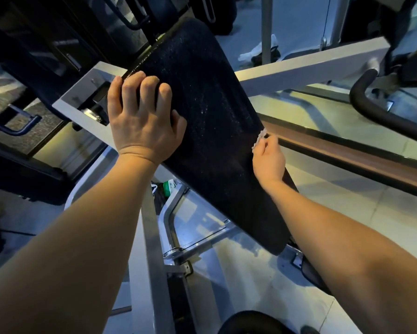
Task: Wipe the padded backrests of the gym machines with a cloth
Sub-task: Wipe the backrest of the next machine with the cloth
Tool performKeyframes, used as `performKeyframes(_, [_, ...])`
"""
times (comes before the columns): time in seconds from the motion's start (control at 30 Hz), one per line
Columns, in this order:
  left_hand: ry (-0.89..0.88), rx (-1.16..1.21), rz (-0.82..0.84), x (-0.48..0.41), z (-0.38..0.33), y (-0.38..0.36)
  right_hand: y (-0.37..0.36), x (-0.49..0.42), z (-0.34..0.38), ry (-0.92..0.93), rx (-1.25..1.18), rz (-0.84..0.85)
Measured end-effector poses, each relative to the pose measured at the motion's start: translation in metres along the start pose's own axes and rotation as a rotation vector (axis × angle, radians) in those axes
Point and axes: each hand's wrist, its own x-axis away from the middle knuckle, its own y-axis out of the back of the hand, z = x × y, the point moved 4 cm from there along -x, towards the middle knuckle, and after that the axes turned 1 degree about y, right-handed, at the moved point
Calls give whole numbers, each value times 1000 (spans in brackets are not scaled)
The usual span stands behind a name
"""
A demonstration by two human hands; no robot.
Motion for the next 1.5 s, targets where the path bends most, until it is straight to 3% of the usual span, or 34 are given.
performKeyframes(0.13, [2, -4, -12, -1, 0, 0, 1, -2, -5, -31, 87, 80])
performKeyframes(0.27, [2, 8, -13, -1, 0, 1, 4, -28, 19, -303, 3, -9])
performKeyframes(0.47, [-9, 8, -28, 0, 1, 0, 9, -26, 67, 64, -122, 19])
performKeyframes(0.63, [-2, 25, -44, 2, 1, 0, 8, -24, 17, -204, -5, 6])
performKeyframes(0.7, [-6, 18, -67, 2, 2, 1, 8, -26, 30, -221, 16, -7])
performKeyframes(0.9, [-5, 28, -43, 0, 2, 3, 14, -24, 124, 238, -89, 15])
performKeyframes(1.13, [-9, 20, -94, 1, 2, 1, 14, -13, 41, -202, -46, 11])
performKeyframes(1.33, [-16, 20, -109, 0, 1, 2, 18, -30, 127, 124, -145, -11])
performKeyframes(1.5, [-9, 15, -111, 1, 1, 0, 12, -12, 43, -58, -61, 34])
